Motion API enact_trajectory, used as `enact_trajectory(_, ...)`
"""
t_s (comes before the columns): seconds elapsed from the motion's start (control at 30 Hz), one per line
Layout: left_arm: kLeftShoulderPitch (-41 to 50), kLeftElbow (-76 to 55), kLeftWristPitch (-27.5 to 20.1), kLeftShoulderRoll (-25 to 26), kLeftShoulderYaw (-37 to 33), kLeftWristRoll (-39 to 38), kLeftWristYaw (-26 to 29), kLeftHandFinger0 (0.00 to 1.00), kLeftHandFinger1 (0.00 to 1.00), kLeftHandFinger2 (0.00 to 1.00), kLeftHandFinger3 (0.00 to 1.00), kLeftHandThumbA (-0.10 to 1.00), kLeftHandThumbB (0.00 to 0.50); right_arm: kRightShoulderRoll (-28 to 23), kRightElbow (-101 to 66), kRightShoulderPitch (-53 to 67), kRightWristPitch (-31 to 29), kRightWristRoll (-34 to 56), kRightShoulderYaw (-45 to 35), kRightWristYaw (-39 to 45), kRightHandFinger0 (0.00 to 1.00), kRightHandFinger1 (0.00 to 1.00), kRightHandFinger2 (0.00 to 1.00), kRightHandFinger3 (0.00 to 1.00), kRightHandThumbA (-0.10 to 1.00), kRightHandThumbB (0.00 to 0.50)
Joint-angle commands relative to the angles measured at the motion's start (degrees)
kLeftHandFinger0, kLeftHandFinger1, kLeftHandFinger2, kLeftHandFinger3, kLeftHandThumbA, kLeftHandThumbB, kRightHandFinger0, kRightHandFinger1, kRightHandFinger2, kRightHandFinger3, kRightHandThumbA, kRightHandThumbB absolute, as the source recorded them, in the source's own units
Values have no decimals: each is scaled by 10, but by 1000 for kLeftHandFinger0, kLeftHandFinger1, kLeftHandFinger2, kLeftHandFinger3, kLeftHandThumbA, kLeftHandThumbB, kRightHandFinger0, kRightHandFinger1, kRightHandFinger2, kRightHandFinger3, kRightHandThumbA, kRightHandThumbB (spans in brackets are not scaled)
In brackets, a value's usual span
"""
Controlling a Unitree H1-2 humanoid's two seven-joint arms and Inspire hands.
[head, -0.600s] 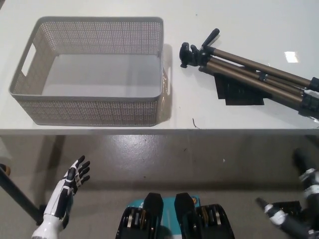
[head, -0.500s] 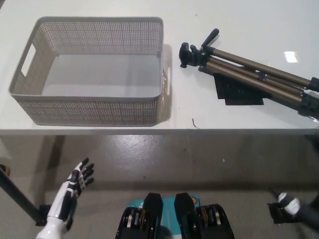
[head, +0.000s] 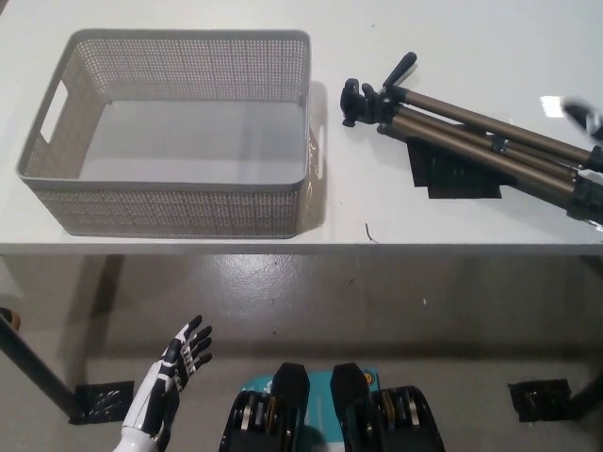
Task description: The robot uses its right hand to pick the tripod on the desk and places it into a rectangular container on the left.
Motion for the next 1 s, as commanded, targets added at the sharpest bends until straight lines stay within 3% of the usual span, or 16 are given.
enact_trajectory(0.0, -9, -4, -55, 5, 0, -12, -17, 1000, 1000, 1000, 1000, 1000, 500, -98, 184, -244, 182, -133, 112, 162, 1000, 1000, 1000, 1000, 998, 443)
enact_trajectory(0.03, -10, -2, -56, 5, 0, -12, -17, 1000, 1000, 1000, 1000, 1000, 500, -99, 209, -258, 188, -135, 127, 172, 1000, 1000, 1000, 1000, 957, 450)
enact_trajectory(0.13, -9, 6, -62, 6, -2, -9, -19, 1000, 1000, 1000, 1000, 1000, 500, -90, 327, -306, 184, -144, 184, 193, 1000, 1000, 1000, 1000, 1000, 500)
enact_trajectory(0.27, -9, 5, -57, 6, -1, -16, -23, 1000, 1000, 1000, 1000, 1000, 500, -72, 465, -361, 184, -181, 263, 214, 1000, 1000, 1000, 1000, 1000, 474)
enact_trajectory(0.43, -8, 3, -45, 3, 1, -17, -18, 1000, 1000, 1000, 1000, 1000, 500, -39, 636, -411, 148, -183, 324, 200, 1000, 1000, 1000, 1000, 998, 483)
enact_trajectory(0.5, -6, 0, -43, 4, 3, -21, -20, 1000, 1000, 1000, 1000, 1000, 500, -26, 705, -426, 128, -175, 343, 201, 1000, 1000, 1000, 1000, 1000, 443)
enact_trajectory(0.73, -5, 3, -48, 8, 1, -12, -18, 1000, 1000, 1000, 1000, 1000, 500, -4, 827, -439, 123, -145, 369, 195, 1000, 1000, 1000, 1000, 1000, 488)
enact_trajectory(0.97, -1, 9, -56, 10, 0, -11, -23, 1000, 1000, 1000, 1000, 1000, 500, 6, 927, -435, 100, -169, 426, 151, 1000, 1000, 1000, 1000, 1000, 499)
